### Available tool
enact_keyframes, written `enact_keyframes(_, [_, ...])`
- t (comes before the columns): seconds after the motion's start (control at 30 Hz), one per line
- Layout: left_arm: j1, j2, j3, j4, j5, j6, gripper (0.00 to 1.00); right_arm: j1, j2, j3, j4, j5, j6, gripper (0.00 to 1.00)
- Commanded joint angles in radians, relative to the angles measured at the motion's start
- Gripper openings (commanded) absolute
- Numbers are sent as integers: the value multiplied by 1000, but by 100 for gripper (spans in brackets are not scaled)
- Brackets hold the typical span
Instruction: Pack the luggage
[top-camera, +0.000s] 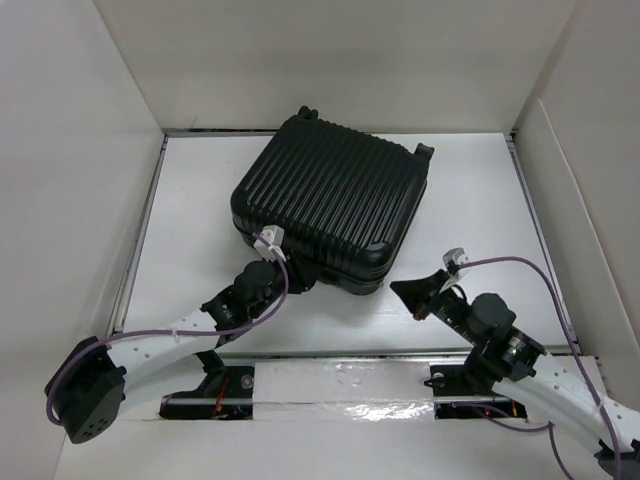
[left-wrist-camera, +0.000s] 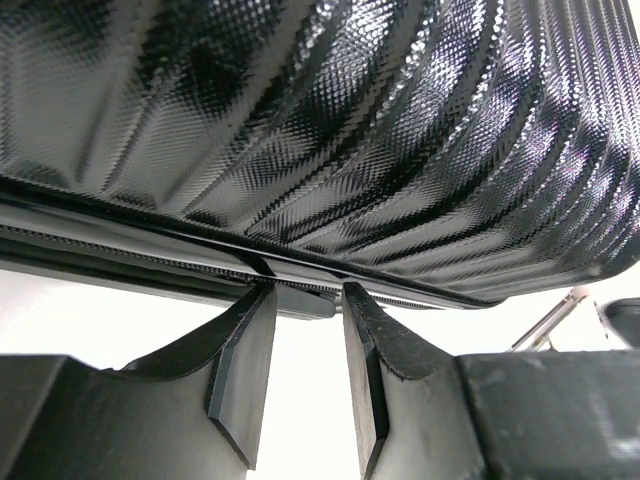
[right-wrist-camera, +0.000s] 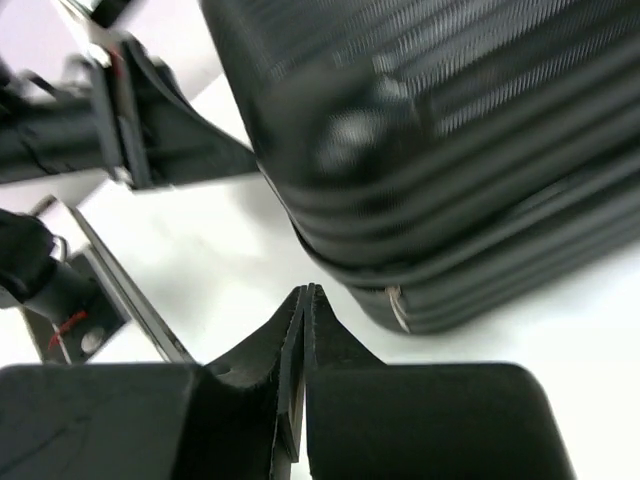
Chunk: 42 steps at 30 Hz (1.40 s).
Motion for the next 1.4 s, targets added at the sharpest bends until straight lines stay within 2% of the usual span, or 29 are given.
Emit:
enact_keyframes(0.0, [6,-28,27,-34,0,7,30,42,64,22,-93,173,39,8])
enact_keyframes(0.03, [6,-26,24,-35,11,6,30,57,102,37,-88,202,40,20])
enact_keyframes(0.07, [6,-23,22,-34,29,3,30,58,189,43,-63,210,42,29])
enact_keyframes(0.17, [6,-20,16,-20,63,-7,30,80,323,75,-26,236,17,42])
enact_keyframes(0.3, [-3,-16,22,-9,58,1,30,90,487,91,100,270,-31,46])
enact_keyframes(0.6, [-22,-5,39,2,65,19,30,90,544,45,313,310,-67,48])
enact_keyframes(0.73, [-34,0,44,20,68,23,30,90,574,36,361,264,-73,47])
enact_keyframes(0.83, [-34,20,45,57,83,24,30,90,601,34,384,264,-67,43])
enact_keyframes(0.93, [-34,55,51,115,101,24,30,90,620,31,406,279,-56,30])
enact_keyframes(0.97, [-34,78,56,129,107,26,30,90,620,28,430,281,-55,21])
enact_keyframes(1.13, [-34,150,113,196,132,38,29,99,626,5,479,284,-39,1])
enact_keyframes(1.37, [-34,269,218,221,132,66,29,180,575,-4,369,308,10,0])
